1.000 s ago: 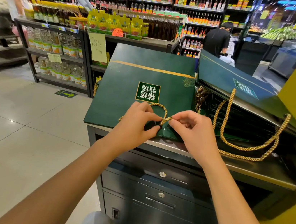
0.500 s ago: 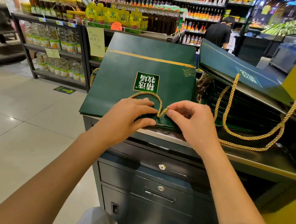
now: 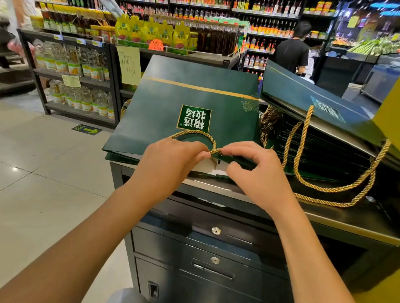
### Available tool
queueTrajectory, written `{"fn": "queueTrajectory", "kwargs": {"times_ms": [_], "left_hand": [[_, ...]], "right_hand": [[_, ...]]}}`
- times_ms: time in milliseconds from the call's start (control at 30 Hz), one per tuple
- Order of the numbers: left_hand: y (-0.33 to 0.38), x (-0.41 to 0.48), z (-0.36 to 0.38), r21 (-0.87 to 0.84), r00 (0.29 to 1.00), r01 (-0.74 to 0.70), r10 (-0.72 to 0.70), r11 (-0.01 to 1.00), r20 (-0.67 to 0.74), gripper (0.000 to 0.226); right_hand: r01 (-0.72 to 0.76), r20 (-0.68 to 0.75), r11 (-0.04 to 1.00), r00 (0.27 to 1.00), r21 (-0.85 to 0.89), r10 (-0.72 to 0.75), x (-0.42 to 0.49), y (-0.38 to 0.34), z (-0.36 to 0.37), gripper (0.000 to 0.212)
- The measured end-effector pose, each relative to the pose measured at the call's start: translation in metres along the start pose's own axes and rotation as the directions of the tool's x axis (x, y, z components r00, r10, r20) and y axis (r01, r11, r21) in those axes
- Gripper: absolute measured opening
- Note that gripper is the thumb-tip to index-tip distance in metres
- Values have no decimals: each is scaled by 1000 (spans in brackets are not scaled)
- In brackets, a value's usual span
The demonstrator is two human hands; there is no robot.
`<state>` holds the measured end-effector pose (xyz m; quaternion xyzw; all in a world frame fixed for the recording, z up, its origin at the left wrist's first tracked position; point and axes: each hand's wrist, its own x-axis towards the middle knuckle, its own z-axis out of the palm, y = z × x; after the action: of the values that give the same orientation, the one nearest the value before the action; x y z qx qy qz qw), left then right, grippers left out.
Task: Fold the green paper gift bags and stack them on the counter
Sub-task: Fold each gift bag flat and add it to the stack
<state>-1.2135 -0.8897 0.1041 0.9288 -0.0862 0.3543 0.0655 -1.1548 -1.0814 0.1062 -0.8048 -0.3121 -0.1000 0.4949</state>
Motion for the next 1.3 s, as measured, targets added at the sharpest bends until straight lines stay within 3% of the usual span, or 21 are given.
{"fn": "queueTrajectory", "kwargs": {"times_ms": [200, 367, 500, 867, 1300], "left_hand": [[2, 4, -6, 50, 988, -34, 41, 998, -146, 45], [13, -6, -3, -85, 963, 32, -54, 996, -263, 26], [14, -16, 10, -24, 936, -115, 100, 993, -338, 16], [32, -7, 25, -97, 925, 95, -123, 991, -358, 14], [32, -14, 9, -234, 971, 72, -122, 970, -207, 13]], "right_hand": [[-27, 47, 995, 999, 93, 23, 1, 0, -8, 33], [-54, 57, 990, 997, 127, 47, 1, -1, -9, 26], [-34, 55, 990, 998, 138, 27, 1, -1, -10, 25], [-21, 55, 983, 998, 184, 11, 0, 0, -11, 23], [-16, 14, 979, 1000, 201, 13, -2, 0, -11, 25]]}}
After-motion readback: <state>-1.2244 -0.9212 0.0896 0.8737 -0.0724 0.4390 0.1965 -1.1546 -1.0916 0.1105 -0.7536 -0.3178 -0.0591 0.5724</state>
